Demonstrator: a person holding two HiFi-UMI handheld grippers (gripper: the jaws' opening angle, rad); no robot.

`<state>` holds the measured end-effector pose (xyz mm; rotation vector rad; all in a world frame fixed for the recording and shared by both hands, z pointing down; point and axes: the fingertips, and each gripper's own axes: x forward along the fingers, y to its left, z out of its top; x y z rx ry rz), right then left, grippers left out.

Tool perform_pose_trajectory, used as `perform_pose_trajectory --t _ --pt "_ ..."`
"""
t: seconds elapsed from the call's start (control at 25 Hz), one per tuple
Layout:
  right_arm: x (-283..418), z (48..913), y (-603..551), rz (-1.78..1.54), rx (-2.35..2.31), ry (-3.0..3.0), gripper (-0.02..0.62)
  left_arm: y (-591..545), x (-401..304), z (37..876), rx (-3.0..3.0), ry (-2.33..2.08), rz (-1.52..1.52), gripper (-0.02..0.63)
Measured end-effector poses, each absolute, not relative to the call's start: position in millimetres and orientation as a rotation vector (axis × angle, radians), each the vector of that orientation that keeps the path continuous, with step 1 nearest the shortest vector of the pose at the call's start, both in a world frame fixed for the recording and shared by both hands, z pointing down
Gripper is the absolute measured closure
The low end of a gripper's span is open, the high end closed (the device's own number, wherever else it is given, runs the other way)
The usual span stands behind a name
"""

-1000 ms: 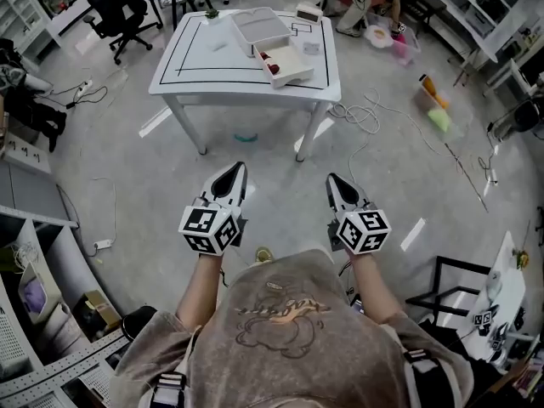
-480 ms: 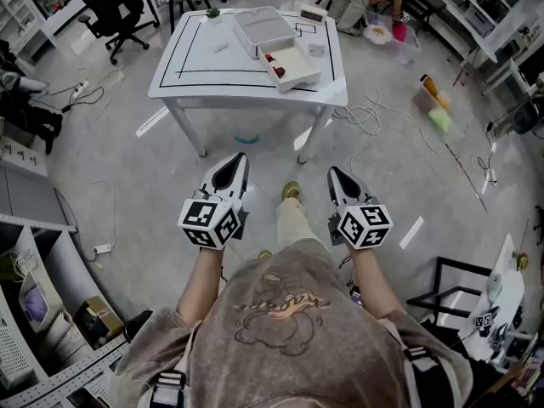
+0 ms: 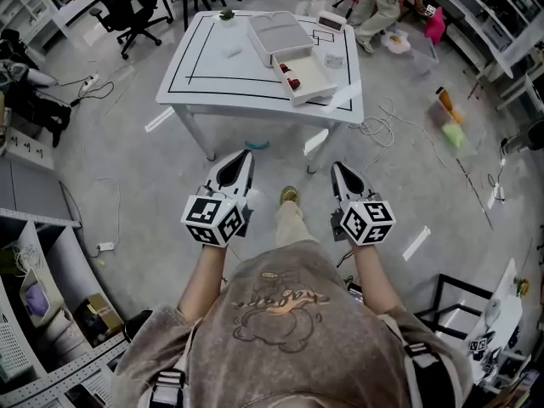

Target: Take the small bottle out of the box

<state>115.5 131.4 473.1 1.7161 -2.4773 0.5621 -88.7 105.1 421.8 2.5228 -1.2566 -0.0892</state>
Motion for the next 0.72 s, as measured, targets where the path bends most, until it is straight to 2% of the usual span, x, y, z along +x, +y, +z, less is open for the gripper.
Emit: perform_pose_trajectory --t 0.72 --pt "135 468 -36 0.608 1.593 -2.54 0.599 -37 -63 409 2.476 -1.336 -0.057 0.598"
